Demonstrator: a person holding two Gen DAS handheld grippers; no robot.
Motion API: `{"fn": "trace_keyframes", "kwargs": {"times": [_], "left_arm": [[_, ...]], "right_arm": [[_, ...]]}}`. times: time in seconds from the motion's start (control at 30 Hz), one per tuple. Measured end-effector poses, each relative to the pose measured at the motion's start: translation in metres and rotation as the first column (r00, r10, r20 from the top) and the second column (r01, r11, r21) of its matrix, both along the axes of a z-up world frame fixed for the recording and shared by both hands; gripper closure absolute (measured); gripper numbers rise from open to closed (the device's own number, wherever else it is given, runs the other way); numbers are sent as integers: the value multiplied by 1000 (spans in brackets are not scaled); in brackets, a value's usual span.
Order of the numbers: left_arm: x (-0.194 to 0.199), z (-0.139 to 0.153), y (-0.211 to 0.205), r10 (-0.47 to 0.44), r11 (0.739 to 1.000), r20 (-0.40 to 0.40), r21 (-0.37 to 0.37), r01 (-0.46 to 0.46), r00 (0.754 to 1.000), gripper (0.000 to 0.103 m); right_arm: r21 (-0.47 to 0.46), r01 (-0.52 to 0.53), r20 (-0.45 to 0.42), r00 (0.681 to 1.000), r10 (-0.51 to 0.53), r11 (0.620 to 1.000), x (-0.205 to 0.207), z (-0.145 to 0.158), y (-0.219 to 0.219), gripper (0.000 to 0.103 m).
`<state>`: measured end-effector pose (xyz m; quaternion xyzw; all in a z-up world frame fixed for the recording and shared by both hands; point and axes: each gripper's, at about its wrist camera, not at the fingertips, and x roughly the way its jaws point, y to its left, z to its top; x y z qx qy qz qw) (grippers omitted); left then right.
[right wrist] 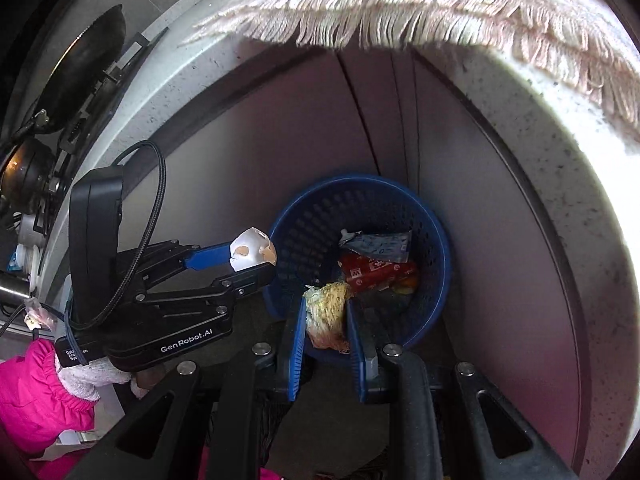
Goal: Collect trash
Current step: 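Open both tools to drop the eggshell and walnut shell into the wastebasket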
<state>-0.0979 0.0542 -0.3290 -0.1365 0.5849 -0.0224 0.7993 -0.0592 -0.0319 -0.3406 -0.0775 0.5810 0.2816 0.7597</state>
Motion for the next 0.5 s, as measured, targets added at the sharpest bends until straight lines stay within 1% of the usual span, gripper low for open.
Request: {"fn": "trace_keyframes", "kwargs": {"times": [0.23,0.4,0.5], "left_arm": [[5,-14,-9,-11,1000,-9,22,12,1000,60],[7,-22,-11,-12,1000,-22,25,13,1000,60],[7,-21,-11,-6,1000,-24,25,6,1000,60]], "right_arm": [[-45,9,-17,1000,-10,999,8,-25,5,84],[-68,0,-14,1000,-1,998,8,-30,6,83],[-71,0,-21,1000,-2,997,9,-32,5,82]]}}
